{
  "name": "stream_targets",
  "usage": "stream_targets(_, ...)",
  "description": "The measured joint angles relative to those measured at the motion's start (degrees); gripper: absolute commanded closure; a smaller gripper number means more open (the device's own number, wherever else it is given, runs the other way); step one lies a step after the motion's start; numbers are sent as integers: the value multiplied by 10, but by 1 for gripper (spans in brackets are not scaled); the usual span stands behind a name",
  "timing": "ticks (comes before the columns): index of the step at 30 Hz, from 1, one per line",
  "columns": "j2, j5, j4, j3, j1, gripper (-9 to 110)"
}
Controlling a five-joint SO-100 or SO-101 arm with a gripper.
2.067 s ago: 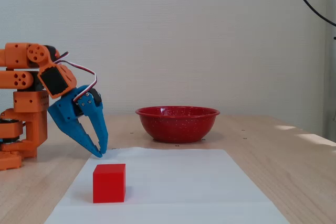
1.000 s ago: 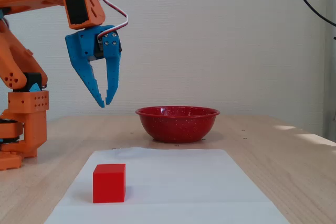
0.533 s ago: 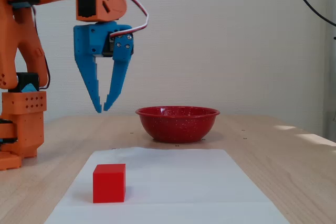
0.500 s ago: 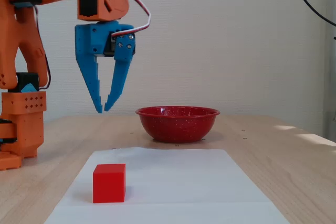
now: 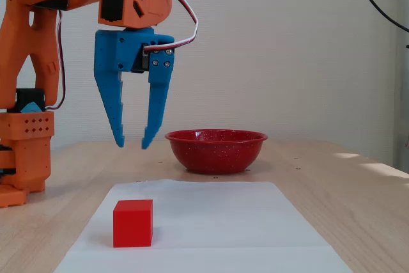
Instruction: Grasp the red cube and put it in the red bowl
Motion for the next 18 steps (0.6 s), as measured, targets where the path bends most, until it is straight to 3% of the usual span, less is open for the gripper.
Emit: stream_targets(18, -30, 44, -1, 56, -60, 38)
